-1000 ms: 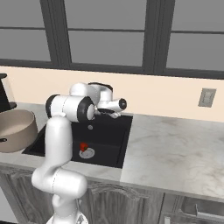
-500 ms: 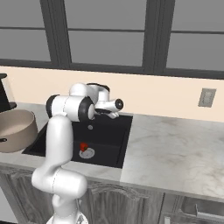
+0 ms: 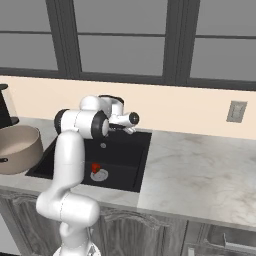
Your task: Dump the bell pepper from the pot into the sink. Then turn on the water and wash the bell pepper. Then turn off the water and put the bell pepper back in the pot.
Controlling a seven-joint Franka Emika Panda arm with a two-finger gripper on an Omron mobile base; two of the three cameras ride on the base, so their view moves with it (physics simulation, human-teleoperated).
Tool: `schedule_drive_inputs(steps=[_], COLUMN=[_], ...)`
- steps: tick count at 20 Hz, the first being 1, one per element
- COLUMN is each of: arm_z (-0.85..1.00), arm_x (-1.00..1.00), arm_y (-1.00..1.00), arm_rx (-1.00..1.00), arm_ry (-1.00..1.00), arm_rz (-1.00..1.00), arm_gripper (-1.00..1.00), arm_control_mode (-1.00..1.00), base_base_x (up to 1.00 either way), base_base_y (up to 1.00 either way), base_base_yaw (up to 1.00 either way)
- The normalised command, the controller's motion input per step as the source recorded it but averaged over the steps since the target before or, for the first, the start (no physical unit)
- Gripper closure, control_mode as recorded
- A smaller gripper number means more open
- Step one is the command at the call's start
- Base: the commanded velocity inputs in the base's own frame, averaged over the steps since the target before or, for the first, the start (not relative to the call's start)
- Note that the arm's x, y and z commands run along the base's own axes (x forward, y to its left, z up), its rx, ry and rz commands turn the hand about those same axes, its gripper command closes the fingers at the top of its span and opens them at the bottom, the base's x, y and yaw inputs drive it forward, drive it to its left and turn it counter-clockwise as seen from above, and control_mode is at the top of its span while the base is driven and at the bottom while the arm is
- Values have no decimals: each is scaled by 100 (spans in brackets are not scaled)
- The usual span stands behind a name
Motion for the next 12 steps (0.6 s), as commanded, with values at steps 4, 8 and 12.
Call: schedule_drive_inputs(steps=[4,8,12], arm_z=[-9,-3,0], arm_x=[11,0,1], arm_y=[0,-17,-41], arm_rx=[0,0,0], arm_ry=[9,11,13], arm_rz=[-9,-8,-6], arm_gripper=[100,100,100], arm_control_mode=[-100,-100,-100], base_base_x=[0,0,0], base_base_y=[0,0,0], base_base_yaw=[0,0,0])
